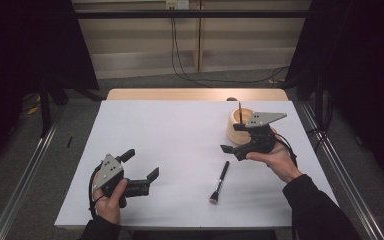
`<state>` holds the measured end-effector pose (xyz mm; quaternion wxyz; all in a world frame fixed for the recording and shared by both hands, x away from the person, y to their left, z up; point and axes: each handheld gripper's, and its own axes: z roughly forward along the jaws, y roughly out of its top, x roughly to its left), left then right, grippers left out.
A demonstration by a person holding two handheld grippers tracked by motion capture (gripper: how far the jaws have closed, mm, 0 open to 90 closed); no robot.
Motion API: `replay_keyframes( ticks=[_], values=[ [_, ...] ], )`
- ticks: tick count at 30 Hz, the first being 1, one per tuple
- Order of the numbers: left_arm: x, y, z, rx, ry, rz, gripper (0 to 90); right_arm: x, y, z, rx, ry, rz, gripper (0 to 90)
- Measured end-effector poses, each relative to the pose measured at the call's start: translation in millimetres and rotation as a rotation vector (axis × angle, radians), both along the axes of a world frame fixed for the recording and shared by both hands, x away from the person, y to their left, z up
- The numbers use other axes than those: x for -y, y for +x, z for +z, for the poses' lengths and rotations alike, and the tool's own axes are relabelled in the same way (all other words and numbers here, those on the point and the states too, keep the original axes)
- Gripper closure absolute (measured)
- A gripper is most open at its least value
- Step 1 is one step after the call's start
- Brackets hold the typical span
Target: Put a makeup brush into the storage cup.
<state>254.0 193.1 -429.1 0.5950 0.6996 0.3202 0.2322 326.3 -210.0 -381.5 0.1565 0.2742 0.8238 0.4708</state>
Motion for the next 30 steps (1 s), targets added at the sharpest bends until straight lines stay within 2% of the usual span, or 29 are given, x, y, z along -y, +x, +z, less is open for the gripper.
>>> replay_keyframes(
  ticks=[5, 7, 8, 13, 17, 18, 24, 27, 30],
  values=[
    [-0.2, 0.2, 0.0, 0.000, 0.000, -0.001, 0.7, -3.6, 1.9, -0.7, -0.046, -0.045, 0.044, 12.4],
    [0.0, 0.1, 0.0, 0.001, 0.001, -0.002, 0.7, -7.0, 3.4, -3.3, -0.089, -0.093, 0.081, 10.6],
    [0.1, 0.1, 0.0, 0.002, 0.001, -0.003, 0.7, -8.7, 3.5, -5.0, -0.100, -0.119, 0.081, 10.1],
    [0.1, 0.3, -0.2, -0.003, -0.002, 0.000, 0.5, -11.9, 4.4, -8.3, -0.130, -0.150, 0.111, 10.2],
    [0.1, 0.4, -0.2, 0.000, 0.000, -0.004, 0.6, -13.9, 5.6, -12.0, -0.157, -0.191, 0.124, 14.0],
    [0.3, 0.3, -0.3, 0.000, 0.002, -0.004, 0.7, -13.8, 6.1, -12.7, -0.164, -0.196, 0.142, 13.8],
    [1.2, 0.1, -0.4, -0.002, -0.001, -0.010, 0.6, -19.6, 7.5, -20.6, -0.231, -0.280, 0.175, 14.5],
    [1.0, 0.3, -0.5, -0.001, 0.004, -0.009, 0.7, -21.8, 8.0, -21.8, -0.231, -0.315, 0.188, 17.3],
    [1.4, 0.2, -0.7, -0.004, 0.000, -0.011, 0.7, -24.1, 8.9, -22.3, -0.252, -0.350, 0.216, 18.3]
  ],
)
